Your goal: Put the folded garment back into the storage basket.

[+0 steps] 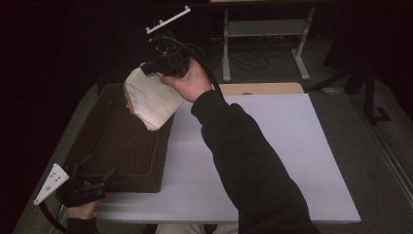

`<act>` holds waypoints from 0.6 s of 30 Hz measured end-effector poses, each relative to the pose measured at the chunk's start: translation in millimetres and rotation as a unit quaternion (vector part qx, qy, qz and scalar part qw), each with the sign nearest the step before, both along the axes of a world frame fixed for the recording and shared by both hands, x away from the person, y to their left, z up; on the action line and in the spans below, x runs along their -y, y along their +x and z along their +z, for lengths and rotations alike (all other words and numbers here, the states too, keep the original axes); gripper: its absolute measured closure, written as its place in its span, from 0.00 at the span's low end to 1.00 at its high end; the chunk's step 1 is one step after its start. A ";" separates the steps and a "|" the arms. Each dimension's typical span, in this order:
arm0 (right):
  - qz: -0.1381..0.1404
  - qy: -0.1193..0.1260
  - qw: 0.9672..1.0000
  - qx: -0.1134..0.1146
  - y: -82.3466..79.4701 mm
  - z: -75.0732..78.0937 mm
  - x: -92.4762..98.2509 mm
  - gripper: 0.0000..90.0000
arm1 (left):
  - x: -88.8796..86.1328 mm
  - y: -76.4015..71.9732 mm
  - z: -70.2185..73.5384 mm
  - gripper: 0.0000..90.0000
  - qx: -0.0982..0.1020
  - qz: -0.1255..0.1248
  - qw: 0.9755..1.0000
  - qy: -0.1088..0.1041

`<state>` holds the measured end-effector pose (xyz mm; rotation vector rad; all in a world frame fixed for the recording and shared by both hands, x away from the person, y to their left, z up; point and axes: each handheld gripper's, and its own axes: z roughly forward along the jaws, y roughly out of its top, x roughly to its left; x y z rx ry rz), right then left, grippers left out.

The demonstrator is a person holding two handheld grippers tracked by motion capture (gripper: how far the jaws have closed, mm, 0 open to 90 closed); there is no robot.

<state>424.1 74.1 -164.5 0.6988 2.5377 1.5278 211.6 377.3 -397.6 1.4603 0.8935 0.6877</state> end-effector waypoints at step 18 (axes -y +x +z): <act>0.023 -0.006 1.000 -0.008 4.2 -11.7 -40.1 0.97 | -0.4 0.2 -0.1 0.00 -0.001 -0.002 1.000 0.001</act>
